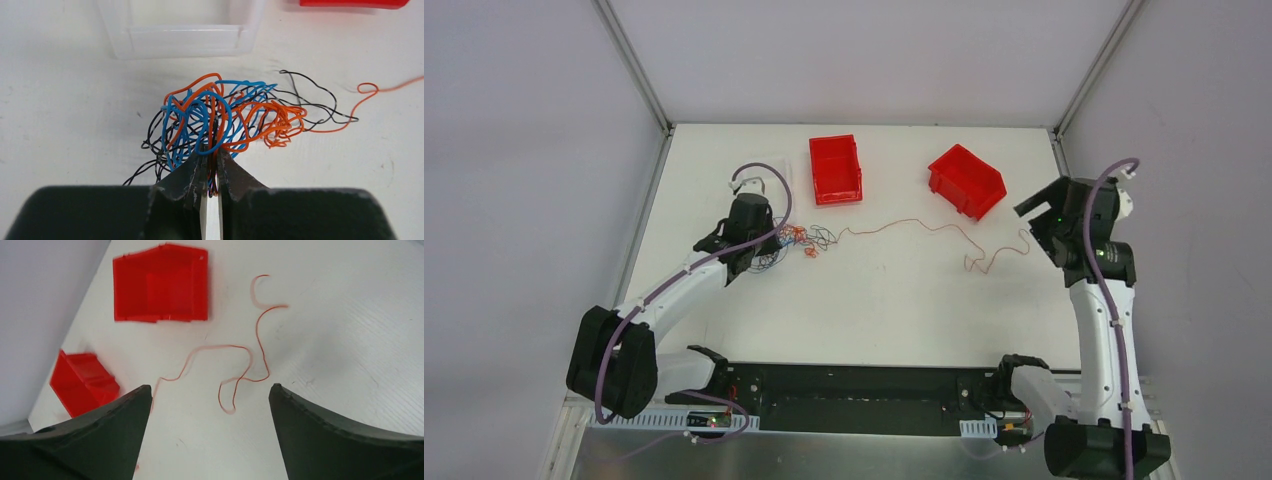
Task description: Untangle the cables
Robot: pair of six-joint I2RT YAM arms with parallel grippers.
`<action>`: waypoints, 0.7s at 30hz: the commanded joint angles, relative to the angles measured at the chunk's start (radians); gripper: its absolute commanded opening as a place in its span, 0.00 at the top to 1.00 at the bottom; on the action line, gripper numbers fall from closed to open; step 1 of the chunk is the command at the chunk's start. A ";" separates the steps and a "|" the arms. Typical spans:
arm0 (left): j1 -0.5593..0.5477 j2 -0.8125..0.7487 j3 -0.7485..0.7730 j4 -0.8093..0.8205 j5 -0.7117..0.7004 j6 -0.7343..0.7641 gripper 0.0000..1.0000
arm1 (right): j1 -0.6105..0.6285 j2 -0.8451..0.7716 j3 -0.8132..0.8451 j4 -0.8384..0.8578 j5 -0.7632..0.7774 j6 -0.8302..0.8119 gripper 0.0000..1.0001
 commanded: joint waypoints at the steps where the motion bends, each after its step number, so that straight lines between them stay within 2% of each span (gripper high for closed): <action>1: -0.004 -0.008 0.002 0.081 0.102 0.033 0.90 | 0.140 -0.021 -0.042 0.079 -0.117 -0.152 0.09; 6: -0.006 0.014 0.012 0.080 0.124 0.041 0.89 | 0.410 0.061 -0.097 0.225 -0.305 -0.274 0.11; 9: -0.007 0.015 0.012 0.081 0.123 0.044 0.89 | 0.548 0.193 -0.062 0.264 -0.256 -0.283 0.09; 12: -0.007 0.014 0.011 0.080 0.121 0.045 0.89 | 0.620 0.348 0.028 0.250 -0.154 -0.167 0.05; 14: -0.006 0.014 0.013 0.081 0.120 0.046 0.89 | 0.668 0.410 0.040 0.292 -0.080 -0.017 0.03; 18: -0.007 0.021 0.016 0.076 0.118 0.047 0.88 | 0.758 0.470 -0.049 0.537 -0.013 0.229 0.03; 21: -0.007 0.028 0.020 0.073 0.109 0.051 0.89 | 0.825 0.566 -0.048 0.659 0.043 0.324 0.05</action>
